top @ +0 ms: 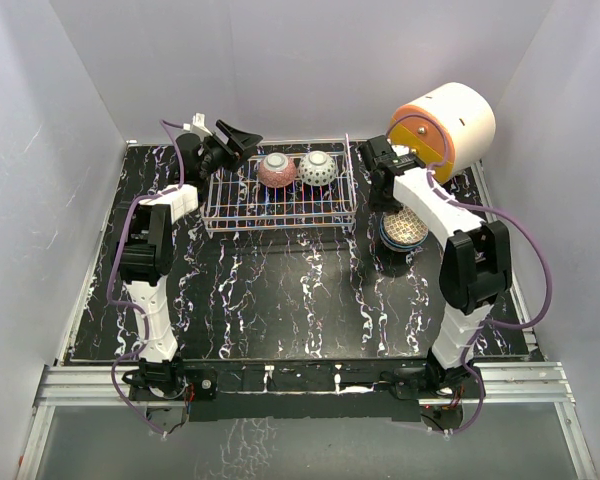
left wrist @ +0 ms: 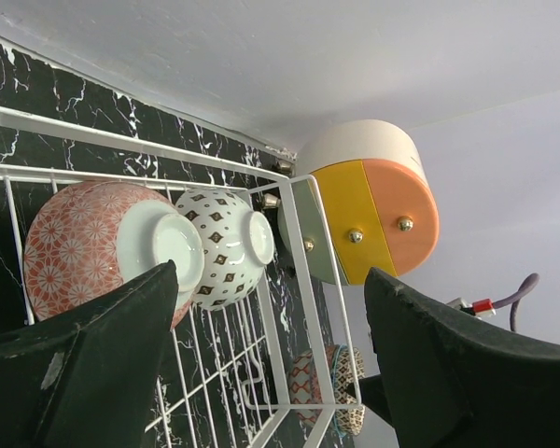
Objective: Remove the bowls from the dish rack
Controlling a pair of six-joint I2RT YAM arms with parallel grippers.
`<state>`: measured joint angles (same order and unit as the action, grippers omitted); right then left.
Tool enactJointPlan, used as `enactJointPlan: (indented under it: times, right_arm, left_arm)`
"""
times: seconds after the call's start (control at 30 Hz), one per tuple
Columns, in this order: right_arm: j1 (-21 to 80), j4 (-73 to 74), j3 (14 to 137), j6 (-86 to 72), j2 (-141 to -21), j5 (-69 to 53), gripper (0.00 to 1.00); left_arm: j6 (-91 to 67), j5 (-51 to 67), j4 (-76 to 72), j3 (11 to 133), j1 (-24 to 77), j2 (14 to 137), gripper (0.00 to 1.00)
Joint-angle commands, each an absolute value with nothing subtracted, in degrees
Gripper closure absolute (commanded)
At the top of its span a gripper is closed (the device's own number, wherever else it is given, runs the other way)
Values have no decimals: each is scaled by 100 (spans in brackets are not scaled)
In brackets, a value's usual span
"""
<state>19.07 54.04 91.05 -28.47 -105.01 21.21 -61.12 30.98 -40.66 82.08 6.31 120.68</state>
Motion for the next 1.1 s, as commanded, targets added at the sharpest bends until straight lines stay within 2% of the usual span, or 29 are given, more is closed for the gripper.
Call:
enactJointPlan:
  times: [0.0, 0.23, 0.33, 0.5, 0.63, 0.73, 0.9, 1.07]
  right_arm:
    - [1924, 5000, 9053, -2796, -9948, 2416, 72]
    - [1925, 4132, 8666, -2817, -9235, 2231, 72]
    - [1925, 3727, 8546, -2821, -9024, 1960, 71]
    - [1914, 3130, 8316, -2769, -8797, 1313, 51]
    - [1907, 2927, 8340, -2746, -8736, 1060, 38]
    - [1899, 2798, 8255, -2742, -8631, 1029, 24]
    - [1866, 2416, 7902, -2695, -8327, 904, 17]
    - [1821, 2331, 7789, -2518, -8332, 818, 16]
  left_arm:
    - [-5988, 3199, -4151, 8277, 606, 12016, 21]
    - [-4255, 1948, -2596, 8539, 1164, 11789, 14]
    - [-3592, 1370, -2142, 8618, 1433, 11704, 4]
    - [-2368, 201, -1413, 9034, 1930, 11732, 3]
    - [-1861, -217, -1158, 9476, 2114, 11912, 3]
    - [-1515, -524, -882, 9959, 2248, 12185, 3]
    - [-1050, -1048, -487, 10518, 2434, 12493, 3]
    - [-322, -1750, -286, 10926, 2662, 12812, 3]
